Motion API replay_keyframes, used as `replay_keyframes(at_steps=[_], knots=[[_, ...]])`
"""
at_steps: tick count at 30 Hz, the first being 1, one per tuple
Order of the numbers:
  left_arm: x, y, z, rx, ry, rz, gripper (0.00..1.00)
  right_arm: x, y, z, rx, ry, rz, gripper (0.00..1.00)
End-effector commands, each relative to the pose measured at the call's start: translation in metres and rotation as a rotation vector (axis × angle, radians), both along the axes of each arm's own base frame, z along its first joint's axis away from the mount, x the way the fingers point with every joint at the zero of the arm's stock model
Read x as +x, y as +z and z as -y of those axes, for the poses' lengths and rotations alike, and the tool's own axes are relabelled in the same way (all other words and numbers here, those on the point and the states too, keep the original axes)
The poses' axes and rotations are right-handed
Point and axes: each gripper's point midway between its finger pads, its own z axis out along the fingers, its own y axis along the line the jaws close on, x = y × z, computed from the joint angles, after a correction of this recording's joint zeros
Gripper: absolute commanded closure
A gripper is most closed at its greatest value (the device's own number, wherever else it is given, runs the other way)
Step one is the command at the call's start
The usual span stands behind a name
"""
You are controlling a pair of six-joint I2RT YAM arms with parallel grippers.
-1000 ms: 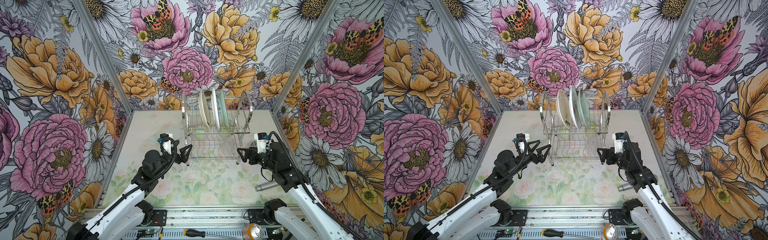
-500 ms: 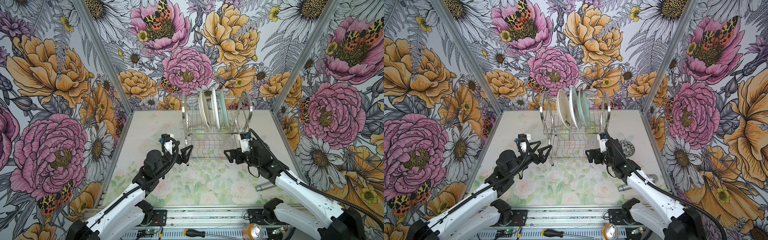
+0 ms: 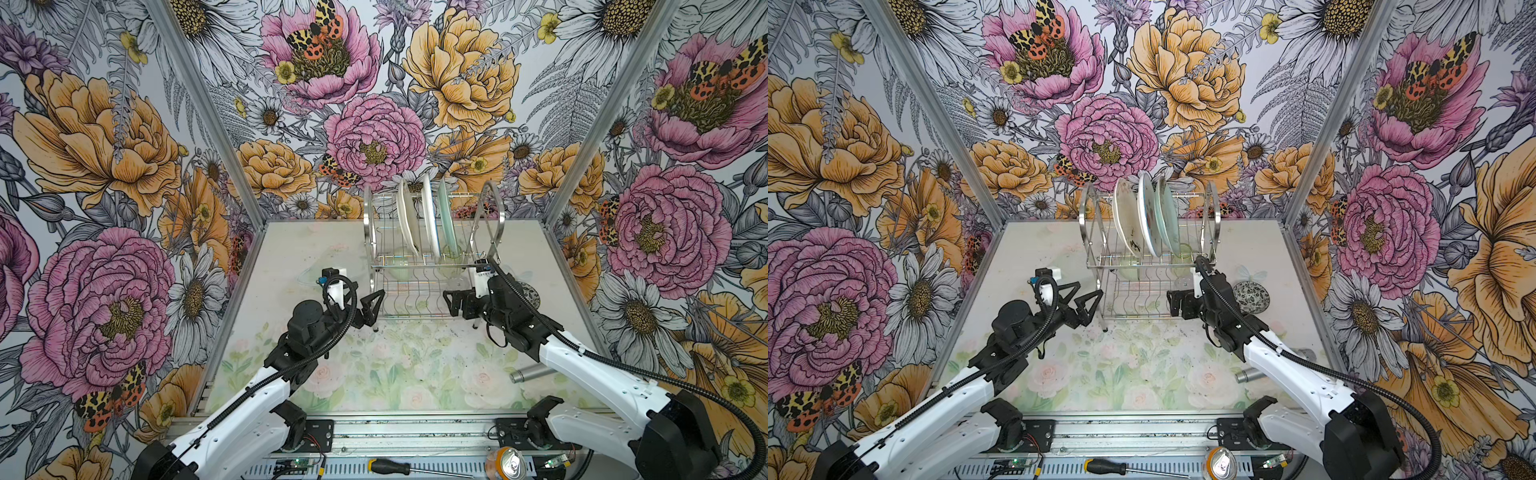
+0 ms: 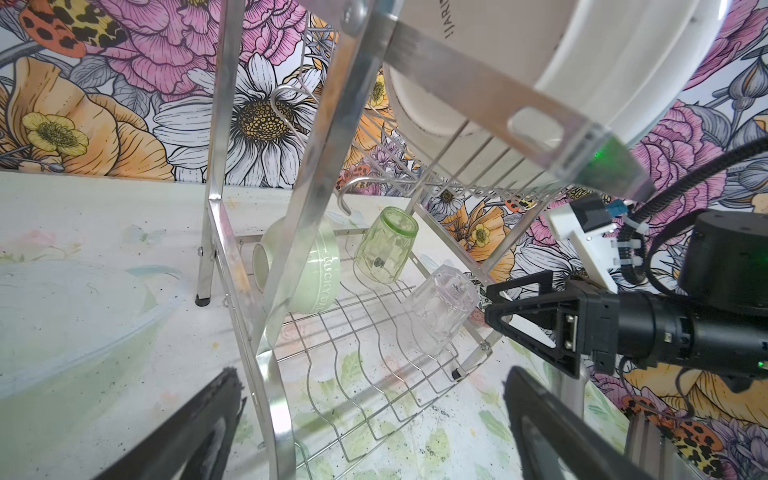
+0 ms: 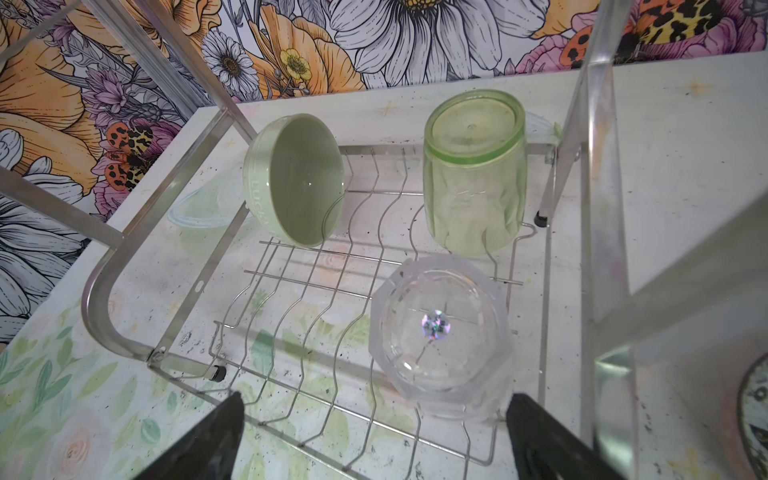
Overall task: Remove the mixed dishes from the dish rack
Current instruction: 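Move the right gripper over the clear octagonal glass cup on the lower tier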
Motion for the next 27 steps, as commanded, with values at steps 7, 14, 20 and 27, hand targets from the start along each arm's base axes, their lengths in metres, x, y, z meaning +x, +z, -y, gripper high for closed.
replay_keyframes(at_steps=[7,14,20,27], knots=[[0.000,0.008,-0.002,0.013,0.016,0.030,0.01,0.020,0.011,-0.011,0.026,-0.008,0.037,0.01],[-0.001,0.008,-0.005,0.025,0.026,0.035,0.01,0.026,0.000,0.000,-0.001,-0.083,0.065,0.01],[-0.002,0.009,-0.006,0.025,0.025,0.038,0.01,0.031,-0.011,0.000,-0.018,-0.094,0.054,0.01],[-0.001,0.009,-0.006,0.026,0.026,0.037,0.01,0.035,-0.019,-0.004,-0.037,-0.076,0.048,0.01]])
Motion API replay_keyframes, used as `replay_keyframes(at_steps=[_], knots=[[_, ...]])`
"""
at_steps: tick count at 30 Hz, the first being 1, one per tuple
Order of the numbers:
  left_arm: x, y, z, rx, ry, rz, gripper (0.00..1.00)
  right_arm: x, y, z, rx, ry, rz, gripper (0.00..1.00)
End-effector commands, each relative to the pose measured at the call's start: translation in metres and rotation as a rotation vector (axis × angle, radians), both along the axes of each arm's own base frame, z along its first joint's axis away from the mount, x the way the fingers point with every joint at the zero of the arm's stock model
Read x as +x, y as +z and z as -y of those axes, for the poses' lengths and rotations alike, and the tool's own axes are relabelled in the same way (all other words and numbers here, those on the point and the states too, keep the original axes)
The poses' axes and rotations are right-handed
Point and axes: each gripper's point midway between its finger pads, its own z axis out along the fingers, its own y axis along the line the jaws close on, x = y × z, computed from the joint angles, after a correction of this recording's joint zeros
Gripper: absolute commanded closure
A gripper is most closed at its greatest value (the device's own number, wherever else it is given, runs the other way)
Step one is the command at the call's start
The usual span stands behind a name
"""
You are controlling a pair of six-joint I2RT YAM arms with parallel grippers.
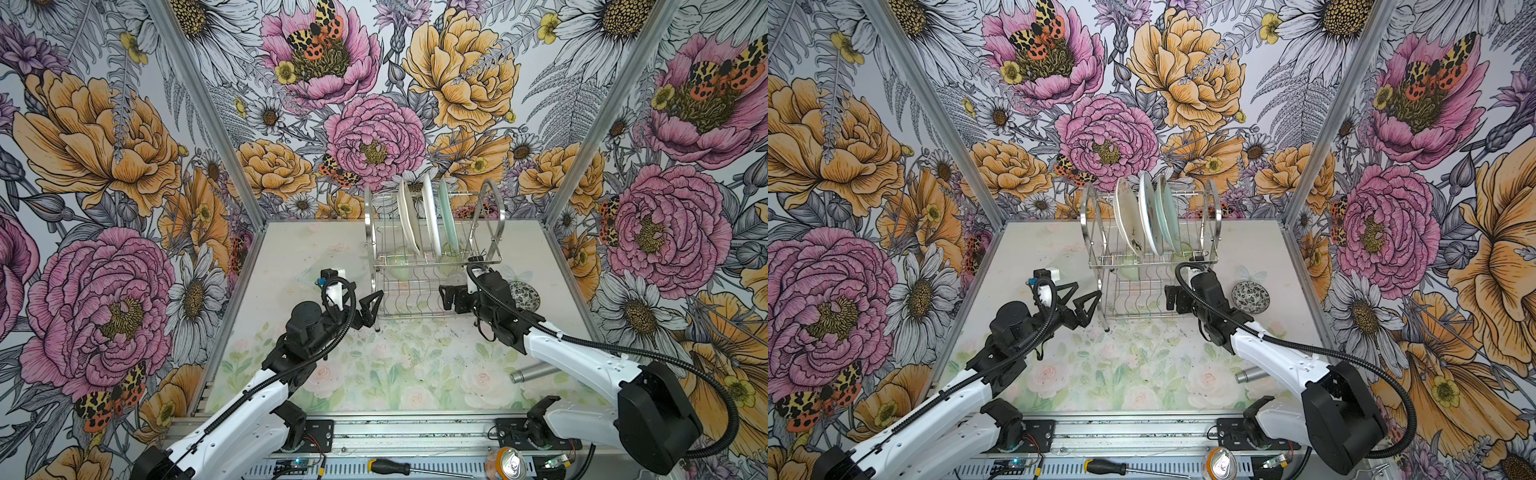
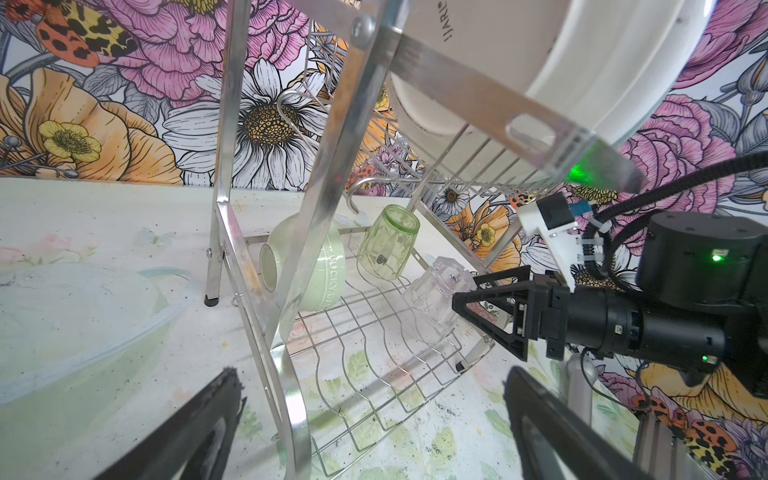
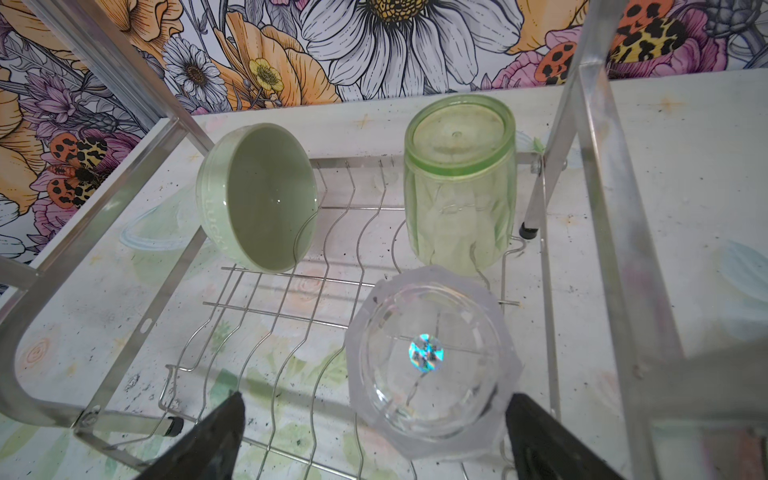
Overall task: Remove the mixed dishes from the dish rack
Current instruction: 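Move the right gripper over the clear octagonal glass cup on the lower tier, then lower the open right gripper around the clear octagonal glass cup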
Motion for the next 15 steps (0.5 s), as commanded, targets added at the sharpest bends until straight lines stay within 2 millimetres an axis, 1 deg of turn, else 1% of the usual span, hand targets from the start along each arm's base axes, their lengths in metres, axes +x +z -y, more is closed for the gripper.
replay_keyframes(at_steps=[1,5,10,15], knots=[[0.001,0.007,-0.001,0.009,0.012,0.026,0.01,0.007,-0.002,-0.001,-0.001,-0.011,0.013,0.01],[0.001,0.007,-0.001,0.008,0.009,0.025,0.01,0.009,-0.008,-0.001,-0.008,-0.012,0.005,0.02],[0.001,0.007,-0.001,0.011,0.011,0.025,0.01,0.010,-0.009,-0.005,-0.015,0.007,0.008,0.04],[0.000,0.006,-0.002,0.011,0.012,0.024,0.01,0.008,-0.013,0.002,-0.025,-0.025,-0.001,0.04]])
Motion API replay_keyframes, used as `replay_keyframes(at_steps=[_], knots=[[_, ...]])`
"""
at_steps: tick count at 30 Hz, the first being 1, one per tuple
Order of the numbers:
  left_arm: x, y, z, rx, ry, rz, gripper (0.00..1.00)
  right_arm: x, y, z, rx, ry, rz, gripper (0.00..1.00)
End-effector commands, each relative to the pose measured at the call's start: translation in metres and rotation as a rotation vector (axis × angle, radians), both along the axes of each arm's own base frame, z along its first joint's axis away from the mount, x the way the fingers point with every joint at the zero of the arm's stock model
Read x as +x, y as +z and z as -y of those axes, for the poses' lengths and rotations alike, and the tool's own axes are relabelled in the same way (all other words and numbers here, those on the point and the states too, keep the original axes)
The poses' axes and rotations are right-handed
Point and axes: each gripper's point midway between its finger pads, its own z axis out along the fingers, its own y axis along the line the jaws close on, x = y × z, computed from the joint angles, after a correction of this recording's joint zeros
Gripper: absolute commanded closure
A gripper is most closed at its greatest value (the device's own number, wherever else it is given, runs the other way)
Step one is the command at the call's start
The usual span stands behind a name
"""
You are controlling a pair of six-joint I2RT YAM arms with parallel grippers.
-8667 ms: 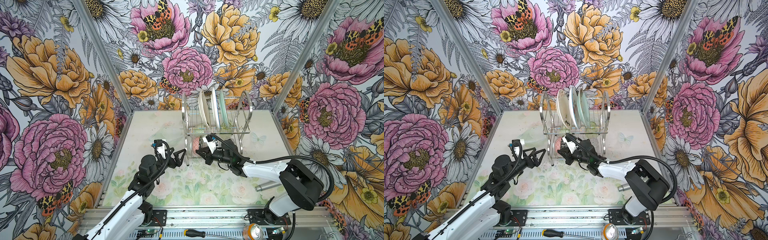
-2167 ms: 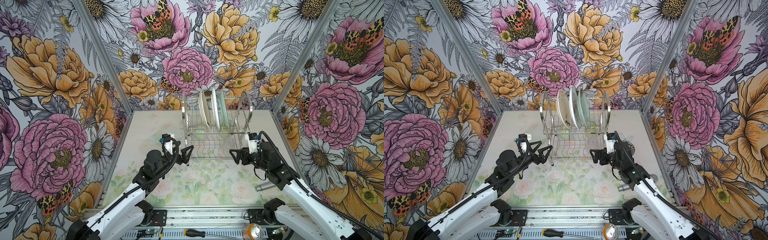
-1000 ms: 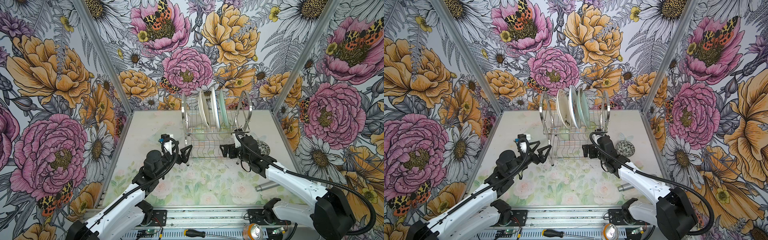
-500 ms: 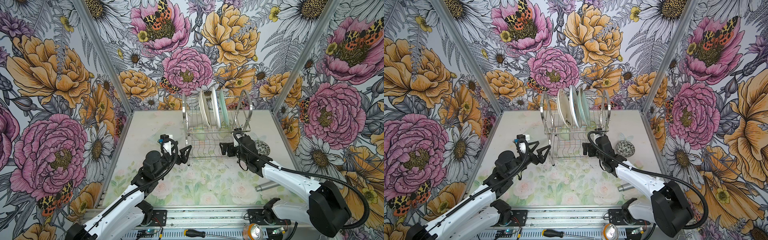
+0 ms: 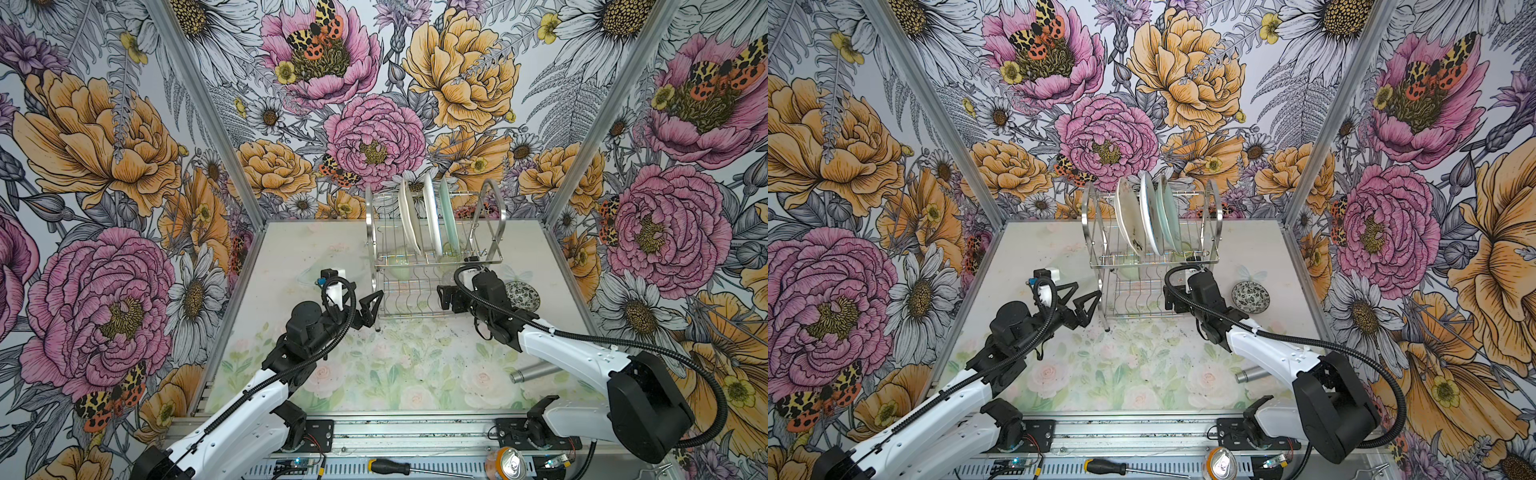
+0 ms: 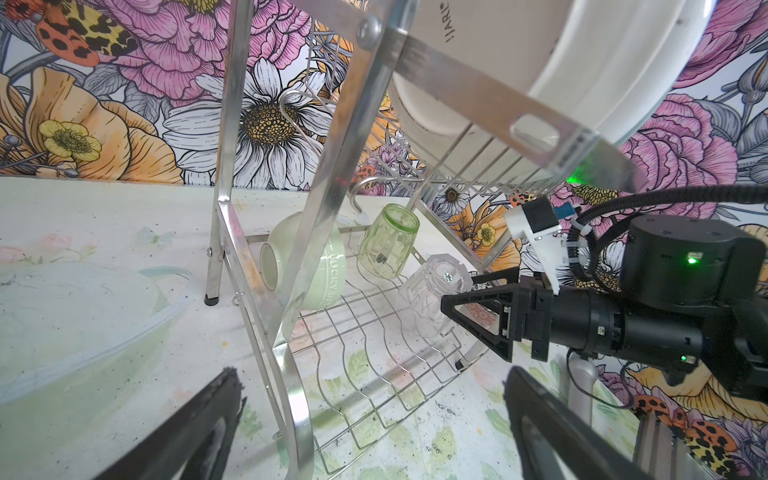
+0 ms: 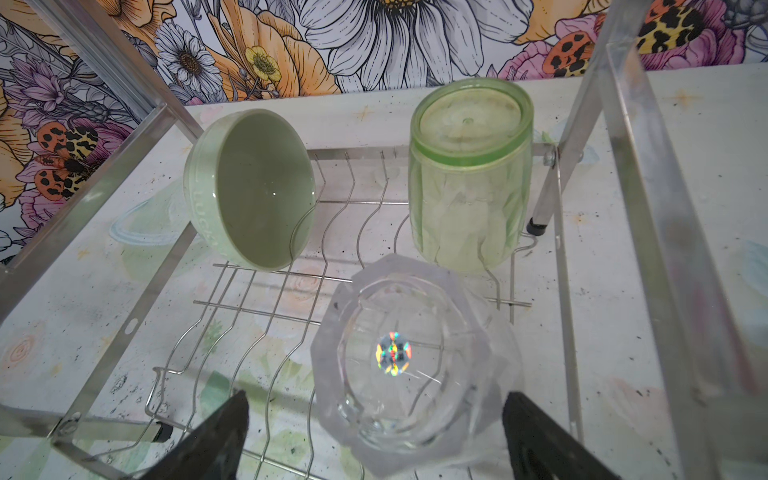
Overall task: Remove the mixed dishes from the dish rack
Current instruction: 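Lower the open right gripper around the clear octagonal glass cup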
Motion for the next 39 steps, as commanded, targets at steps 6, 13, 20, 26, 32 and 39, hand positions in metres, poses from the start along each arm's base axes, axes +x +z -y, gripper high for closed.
replay_keyframes(at_steps=[6,13,20,26,32,39], knots=[[-0.001,0.005,-0.003,0.008,0.015,0.026,0.01,-0.006,-0.005,0.018,-0.022,-0.065,0.017,0.03],[0.000,0.004,-0.002,0.004,0.012,0.022,0.01,-0.005,0.000,0.018,-0.023,-0.066,0.029,0.00],[-0.003,0.004,-0.004,0.001,0.019,0.024,0.01,0.002,0.002,0.023,-0.064,-0.091,0.051,0.01],[-0.002,0.004,-0.005,0.002,0.021,0.025,0.01,0.008,-0.003,0.033,-0.116,-0.134,0.093,0.01],[-0.002,0.003,-0.006,0.006,0.024,0.024,0.01,0.010,-0.006,0.032,-0.122,-0.131,0.107,0.00],[-0.001,0.001,-0.006,0.009,0.027,0.021,0.01,0.017,-0.012,0.025,-0.120,-0.113,0.098,0.00]])
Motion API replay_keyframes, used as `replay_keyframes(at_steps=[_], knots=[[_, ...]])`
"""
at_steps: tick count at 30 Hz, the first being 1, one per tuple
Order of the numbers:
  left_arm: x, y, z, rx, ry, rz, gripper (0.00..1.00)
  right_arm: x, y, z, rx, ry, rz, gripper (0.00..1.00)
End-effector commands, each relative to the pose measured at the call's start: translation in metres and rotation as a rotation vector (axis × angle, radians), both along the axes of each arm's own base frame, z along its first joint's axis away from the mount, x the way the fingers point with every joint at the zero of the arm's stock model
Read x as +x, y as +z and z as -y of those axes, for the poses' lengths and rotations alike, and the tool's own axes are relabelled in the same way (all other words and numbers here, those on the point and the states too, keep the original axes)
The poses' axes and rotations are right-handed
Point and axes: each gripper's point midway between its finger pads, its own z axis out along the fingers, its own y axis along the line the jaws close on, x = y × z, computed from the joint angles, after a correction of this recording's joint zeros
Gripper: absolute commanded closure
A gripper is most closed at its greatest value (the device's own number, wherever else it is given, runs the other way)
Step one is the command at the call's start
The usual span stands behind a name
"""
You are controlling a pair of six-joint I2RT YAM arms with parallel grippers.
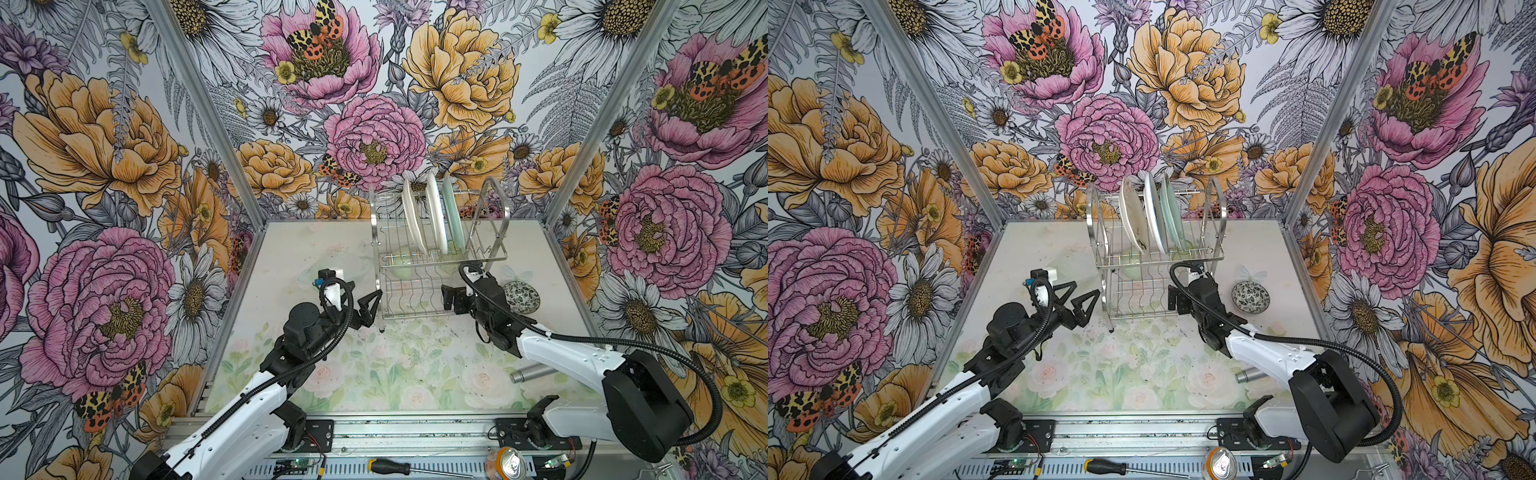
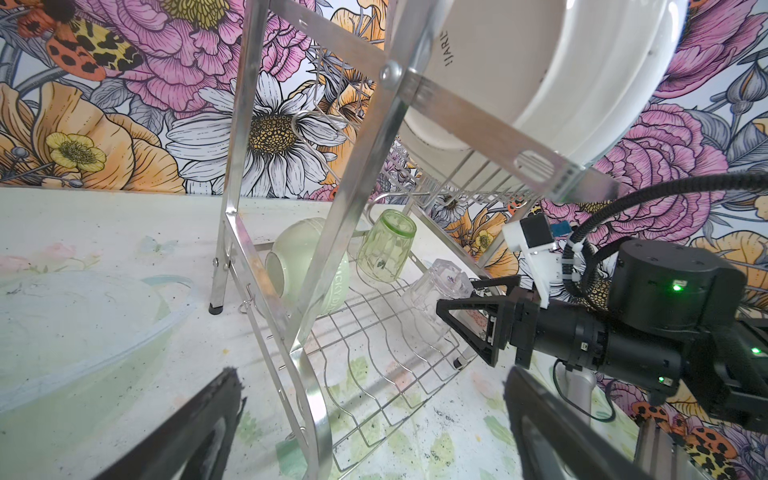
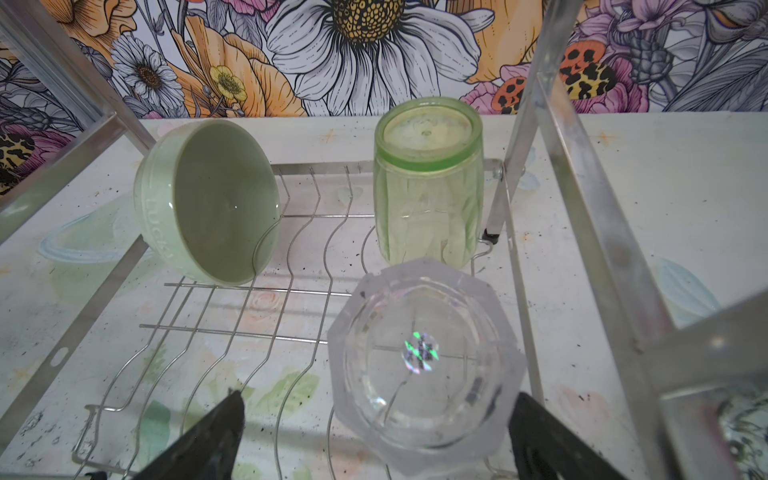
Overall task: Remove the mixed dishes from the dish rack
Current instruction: 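Lower the open right gripper around the clear octagonal glass cup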
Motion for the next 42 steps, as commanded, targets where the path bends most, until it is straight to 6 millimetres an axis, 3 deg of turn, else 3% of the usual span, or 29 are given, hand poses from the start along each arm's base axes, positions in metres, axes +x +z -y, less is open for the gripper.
replay_keyframes(at_steps=[1,12,30,42], knots=[[0.001,-0.006,-0.002,0.021,0.018,-0.001,0.01,0.010,-0.005,0.007,-0.034,-0.040,0.007,0.00],[0.000,-0.005,-0.006,0.024,0.029,0.005,0.01,0.016,-0.011,0.007,-0.043,-0.048,-0.004,0.02],[0.001,-0.005,-0.007,0.025,0.037,0.004,0.01,0.030,-0.013,0.009,-0.030,-0.069,-0.013,0.12],[0.005,-0.013,-0.007,0.041,0.049,-0.013,0.01,0.036,-0.014,0.017,-0.036,-0.126,0.030,0.02]])
